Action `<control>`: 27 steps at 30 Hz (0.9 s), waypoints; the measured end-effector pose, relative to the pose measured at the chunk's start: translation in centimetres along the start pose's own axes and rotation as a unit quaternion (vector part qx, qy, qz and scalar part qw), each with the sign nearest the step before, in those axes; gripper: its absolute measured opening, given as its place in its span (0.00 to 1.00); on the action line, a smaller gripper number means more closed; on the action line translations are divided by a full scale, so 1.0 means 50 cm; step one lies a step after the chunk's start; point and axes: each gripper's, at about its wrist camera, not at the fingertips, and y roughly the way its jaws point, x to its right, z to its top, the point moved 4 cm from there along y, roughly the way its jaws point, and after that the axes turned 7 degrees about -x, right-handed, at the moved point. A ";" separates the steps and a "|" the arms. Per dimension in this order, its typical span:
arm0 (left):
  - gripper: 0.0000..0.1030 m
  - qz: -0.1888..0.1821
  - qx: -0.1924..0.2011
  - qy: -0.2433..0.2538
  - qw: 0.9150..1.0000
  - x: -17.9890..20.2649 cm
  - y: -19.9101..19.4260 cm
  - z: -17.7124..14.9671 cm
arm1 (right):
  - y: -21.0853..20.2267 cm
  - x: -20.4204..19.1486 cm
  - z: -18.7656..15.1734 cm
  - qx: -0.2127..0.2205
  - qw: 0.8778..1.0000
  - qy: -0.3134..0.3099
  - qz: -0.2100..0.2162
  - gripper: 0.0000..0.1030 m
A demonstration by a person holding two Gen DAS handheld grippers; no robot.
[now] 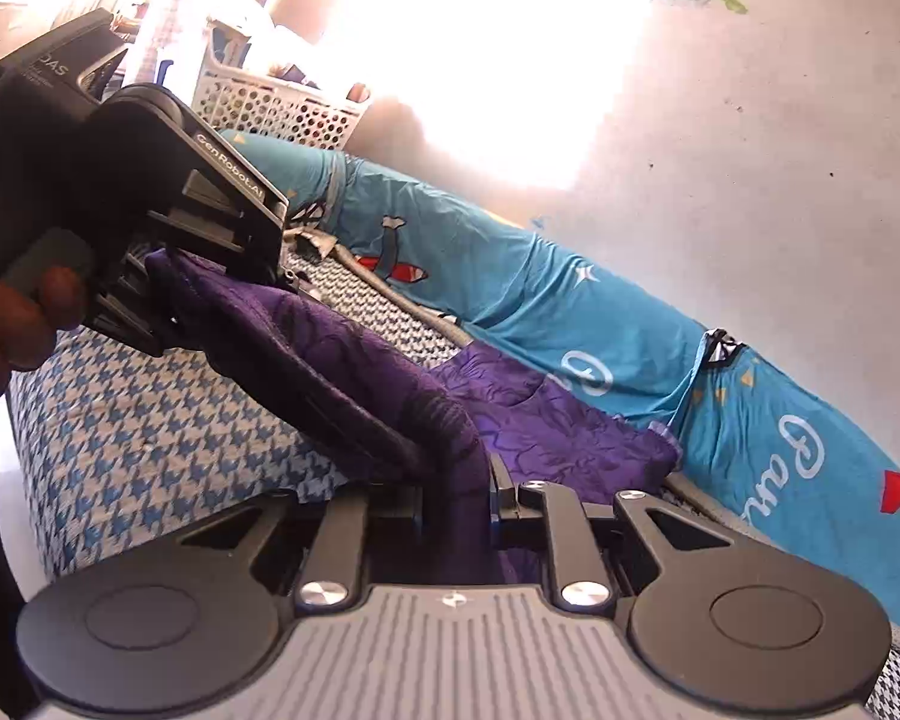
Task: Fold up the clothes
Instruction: 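Carry the held end over the top toward its other end with the left gripper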
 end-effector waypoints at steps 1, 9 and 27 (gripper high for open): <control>0.27 -0.004 0.005 0.004 1.000 0.012 0.006 0.010 | 0.006 0.012 0.010 0.004 1.000 0.006 -0.005 0.17; 0.27 -0.016 0.031 0.024 0.999 0.072 0.096 0.097 | 0.082 0.106 0.081 0.025 0.998 0.040 -0.035 0.17; 0.25 0.015 0.017 0.017 1.000 0.063 0.384 0.216 | 0.340 0.279 0.099 -0.021 0.991 0.134 -0.016 0.17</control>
